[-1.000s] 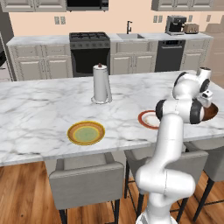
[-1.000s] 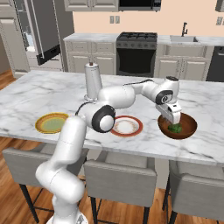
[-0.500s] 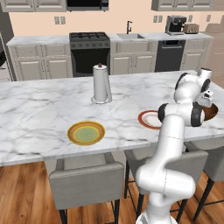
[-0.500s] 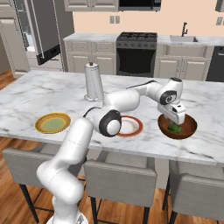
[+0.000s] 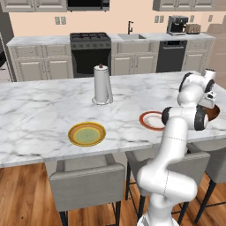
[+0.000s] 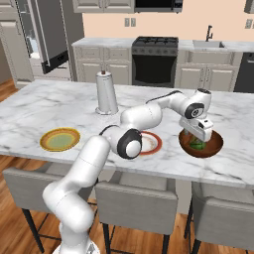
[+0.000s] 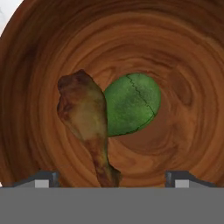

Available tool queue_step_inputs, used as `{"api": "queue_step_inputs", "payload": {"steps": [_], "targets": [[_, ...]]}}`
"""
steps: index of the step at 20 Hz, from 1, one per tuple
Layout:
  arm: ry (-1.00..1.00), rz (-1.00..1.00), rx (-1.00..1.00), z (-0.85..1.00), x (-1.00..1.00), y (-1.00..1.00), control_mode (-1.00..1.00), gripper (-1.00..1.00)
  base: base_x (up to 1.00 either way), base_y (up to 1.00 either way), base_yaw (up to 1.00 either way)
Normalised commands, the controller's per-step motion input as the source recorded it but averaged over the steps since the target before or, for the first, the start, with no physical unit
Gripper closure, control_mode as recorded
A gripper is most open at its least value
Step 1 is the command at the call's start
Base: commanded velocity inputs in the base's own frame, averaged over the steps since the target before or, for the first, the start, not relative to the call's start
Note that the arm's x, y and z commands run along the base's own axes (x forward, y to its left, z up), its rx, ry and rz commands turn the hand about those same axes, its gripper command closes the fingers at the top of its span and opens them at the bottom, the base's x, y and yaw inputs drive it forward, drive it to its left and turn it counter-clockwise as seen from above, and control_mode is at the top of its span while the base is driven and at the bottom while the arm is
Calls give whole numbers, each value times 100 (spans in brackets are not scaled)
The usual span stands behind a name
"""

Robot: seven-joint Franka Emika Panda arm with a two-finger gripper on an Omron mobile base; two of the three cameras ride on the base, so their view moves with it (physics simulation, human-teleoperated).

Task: Pick the chicken drumstick and avocado from their plates and place them in the bowl. Then put the bowl in the fridge.

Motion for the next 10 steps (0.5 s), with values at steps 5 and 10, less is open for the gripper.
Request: {"api": "queue_step_inputs", "payload": {"steps": [5, 10], "targets": [[0, 6, 7, 22, -8, 0, -100, -100, 0, 0, 0], [0, 12, 1, 19, -39, 10, -100, -100, 0, 0, 0]]}}
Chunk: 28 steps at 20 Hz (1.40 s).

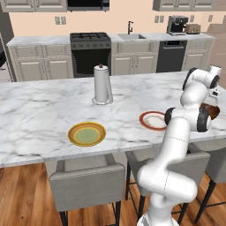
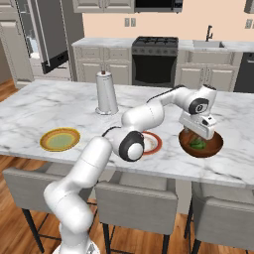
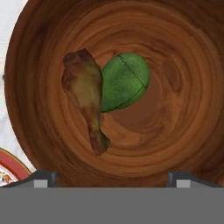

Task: Pick the chicken drumstick and avocado from their plates and place them in the bowl. Then put the bowl in the fridge.

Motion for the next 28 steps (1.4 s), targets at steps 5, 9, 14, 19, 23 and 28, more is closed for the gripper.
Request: {"api": "queue_step_inputs", "payload": {"steps": [5, 9, 14, 19, 23, 28], "targets": [[-13, 12, -2, -5, -59, 16, -100, -100, 0, 0, 0], [-18, 7, -5, -11, -61, 23, -100, -100, 0, 0, 0], [-13, 14, -18, -14, -40, 48, -100, -100, 0, 0, 0], [-4, 17, -39, -2, -1, 39, -100, -100, 0, 0, 0], [-1, 15, -43, -13, -4, 36, -100, -100, 0, 0, 0], [0, 16, -13, -26, -9, 11, -100, -100, 0, 0, 0]]}}
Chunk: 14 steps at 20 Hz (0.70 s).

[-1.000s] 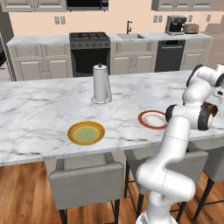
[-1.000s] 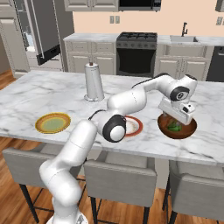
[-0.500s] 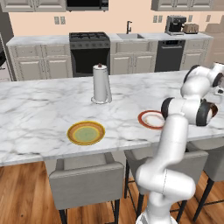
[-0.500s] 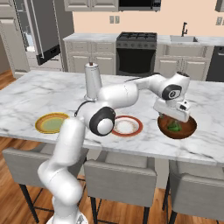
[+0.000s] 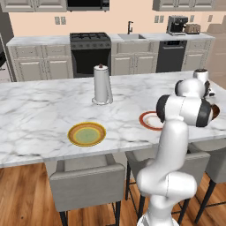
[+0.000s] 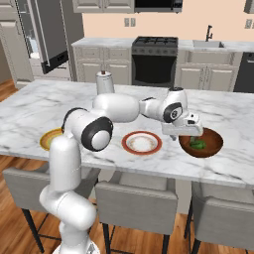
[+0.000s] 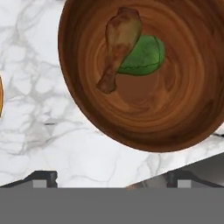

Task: Pick the chicken drumstick and avocado from their plates and place them in the bowl. Then put the bowl in the fridge.

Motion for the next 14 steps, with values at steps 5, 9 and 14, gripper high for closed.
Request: {"api": "queue_step_inputs", "payload": {"steps": [5, 9, 14], "targets": [[0, 14, -6, -5, 11, 21, -100, -100, 0, 0, 0], [0, 15, -1, 2, 17, 0, -100, -100, 0, 0, 0], [3, 15, -7, 0, 24, -1, -100, -100, 0, 0, 0]]}}
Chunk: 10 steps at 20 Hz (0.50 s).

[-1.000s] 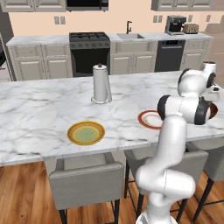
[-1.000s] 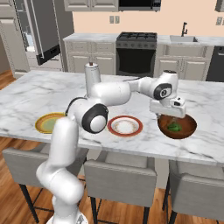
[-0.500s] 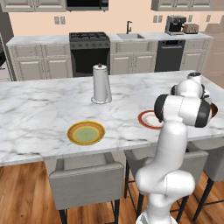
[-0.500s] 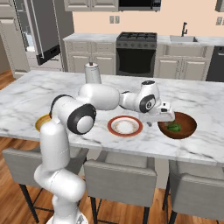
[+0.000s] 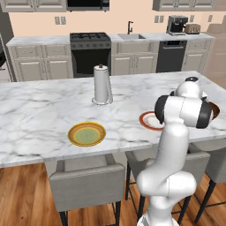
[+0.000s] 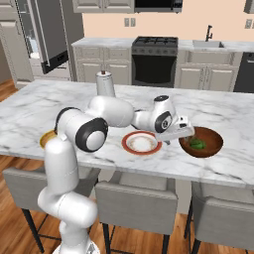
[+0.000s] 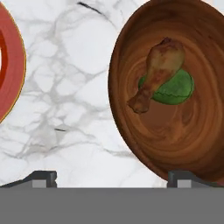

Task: Pick the chicken drumstick and avocado from their plates and place them in the bowl. Then put the bowl in the fridge.

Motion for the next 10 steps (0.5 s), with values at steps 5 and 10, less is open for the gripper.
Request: {"api": "queue_step_inputs", "payload": {"steps": [5, 10], "targets": [[5, 21, -9, 0, 34, -9, -100, -100, 0, 0, 0], [19, 22, -14, -8, 41, -12, -100, -100, 0, 0, 0]]}}
